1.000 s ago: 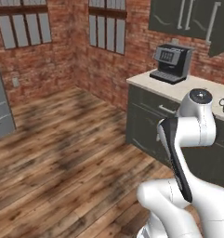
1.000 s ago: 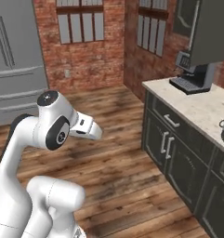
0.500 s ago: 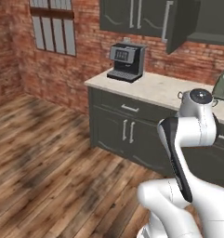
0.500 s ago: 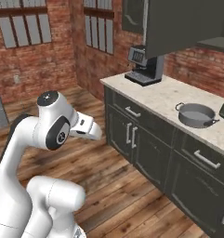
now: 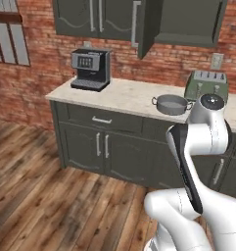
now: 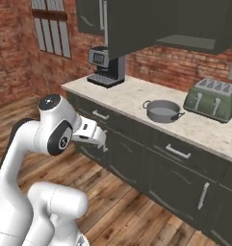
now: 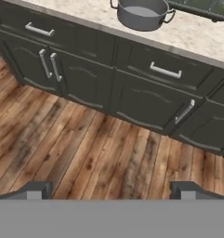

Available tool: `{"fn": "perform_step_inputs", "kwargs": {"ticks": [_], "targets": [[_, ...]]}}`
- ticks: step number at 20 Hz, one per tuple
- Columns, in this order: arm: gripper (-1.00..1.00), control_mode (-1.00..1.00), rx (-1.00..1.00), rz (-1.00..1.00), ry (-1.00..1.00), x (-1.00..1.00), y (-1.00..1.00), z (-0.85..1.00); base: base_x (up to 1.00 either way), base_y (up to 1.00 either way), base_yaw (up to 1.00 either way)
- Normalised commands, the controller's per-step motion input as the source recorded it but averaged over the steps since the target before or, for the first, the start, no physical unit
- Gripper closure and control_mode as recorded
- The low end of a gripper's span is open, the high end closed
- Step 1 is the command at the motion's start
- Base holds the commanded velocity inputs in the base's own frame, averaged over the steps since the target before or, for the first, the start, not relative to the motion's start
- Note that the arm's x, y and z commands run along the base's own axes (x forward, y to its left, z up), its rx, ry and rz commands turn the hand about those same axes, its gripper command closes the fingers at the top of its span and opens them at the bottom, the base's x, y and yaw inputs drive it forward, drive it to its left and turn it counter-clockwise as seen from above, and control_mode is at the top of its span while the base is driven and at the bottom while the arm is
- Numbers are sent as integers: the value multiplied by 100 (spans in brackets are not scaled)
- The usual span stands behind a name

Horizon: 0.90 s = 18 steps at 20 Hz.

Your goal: Pick the kettle from the cabinet and place it on a stove burner. Then pick the pot from the counter and place it on another stove burner. Finally, turn both burners on.

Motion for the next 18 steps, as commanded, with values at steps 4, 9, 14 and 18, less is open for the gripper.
{"fn": "perform_step_inputs", "kwargs": {"ticks": [4, 9, 14, 18], "targets": [[-100, 100, 0, 0, 0, 0, 0, 0, 65, 0, -39], [-100, 100, 0, 0, 0, 0, 0, 0, 76, 0, -34], [-100, 100, 0, 0, 0, 0, 0, 0, 75, 0, -29], [-100, 100, 0, 0, 0, 0, 0, 0, 78, 0, -28]]}}
